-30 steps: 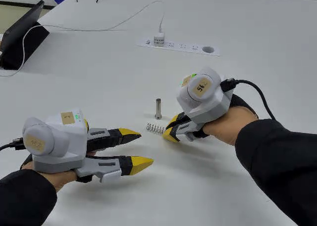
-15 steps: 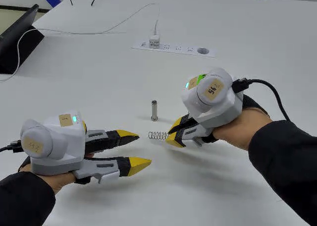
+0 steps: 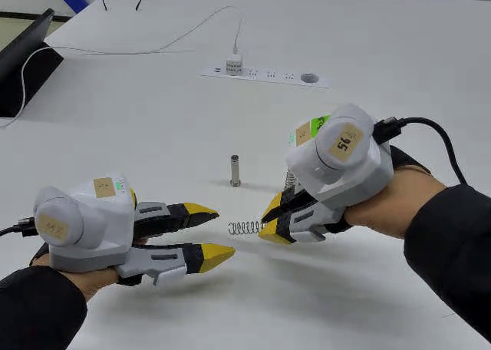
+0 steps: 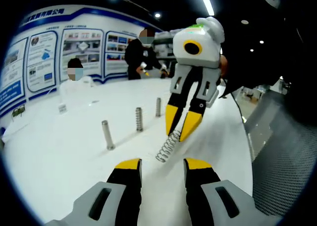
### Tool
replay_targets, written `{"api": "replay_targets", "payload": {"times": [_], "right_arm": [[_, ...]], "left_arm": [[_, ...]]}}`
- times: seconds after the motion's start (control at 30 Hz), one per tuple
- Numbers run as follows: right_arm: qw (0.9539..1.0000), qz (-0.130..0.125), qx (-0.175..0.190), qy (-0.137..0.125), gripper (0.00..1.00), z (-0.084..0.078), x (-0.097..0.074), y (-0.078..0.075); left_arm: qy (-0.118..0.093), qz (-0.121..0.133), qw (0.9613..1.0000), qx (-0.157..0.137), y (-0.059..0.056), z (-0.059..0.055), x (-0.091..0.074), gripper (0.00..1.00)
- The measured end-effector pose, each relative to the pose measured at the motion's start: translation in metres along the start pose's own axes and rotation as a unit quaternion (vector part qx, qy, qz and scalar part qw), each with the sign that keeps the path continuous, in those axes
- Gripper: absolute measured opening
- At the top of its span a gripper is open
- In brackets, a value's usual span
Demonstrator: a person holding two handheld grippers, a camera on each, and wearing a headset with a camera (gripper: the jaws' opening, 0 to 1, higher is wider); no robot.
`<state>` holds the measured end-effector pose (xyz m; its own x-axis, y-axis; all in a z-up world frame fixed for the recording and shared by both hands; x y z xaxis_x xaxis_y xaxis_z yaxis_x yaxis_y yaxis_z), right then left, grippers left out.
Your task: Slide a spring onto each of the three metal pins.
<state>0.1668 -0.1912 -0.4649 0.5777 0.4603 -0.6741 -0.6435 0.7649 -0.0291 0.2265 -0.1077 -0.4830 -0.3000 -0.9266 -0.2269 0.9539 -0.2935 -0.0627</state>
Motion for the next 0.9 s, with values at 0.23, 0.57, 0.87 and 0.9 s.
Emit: {"api": "replay_targets", "payload": {"times": [0.23,0.57,0.87,0.9], "right_arm": [[0.9997,0.020,-0.011,0.005,0.11,0.002,-0.001,0.007],[0.9989,0.041,-0.019,0.010,0.11,0.006,-0.001,0.016],[0.9986,0.047,-0.022,0.011,0.11,0.013,-0.003,0.020],[0.9986,0.046,-0.023,0.010,0.11,0.014,-0.004,0.020]], "left_arm": [[0.006,-0.017,0.9998,0.007,-0.006,-0.002,0.001,0.32],[0.018,-0.047,0.9984,0.027,-0.017,-0.006,0.006,0.26],[0.018,-0.056,0.9976,0.037,-0.017,-0.008,0.005,0.12],[0.018,-0.057,0.9976,0.037,-0.017,-0.007,0.005,0.12]]}}
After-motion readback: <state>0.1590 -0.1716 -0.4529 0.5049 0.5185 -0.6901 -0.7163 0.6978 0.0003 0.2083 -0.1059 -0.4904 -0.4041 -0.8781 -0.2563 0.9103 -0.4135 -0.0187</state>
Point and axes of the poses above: the centre of the closed fingertips' face, and the gripper's own axes: x roughly forward along the fingers, y roughly to its left, z roughly out of its top, the point moved 5 cm from there along -x, roughly backward along the fingers, and after that the axes turned 8 degrees about -y, right-handed, at the moved point
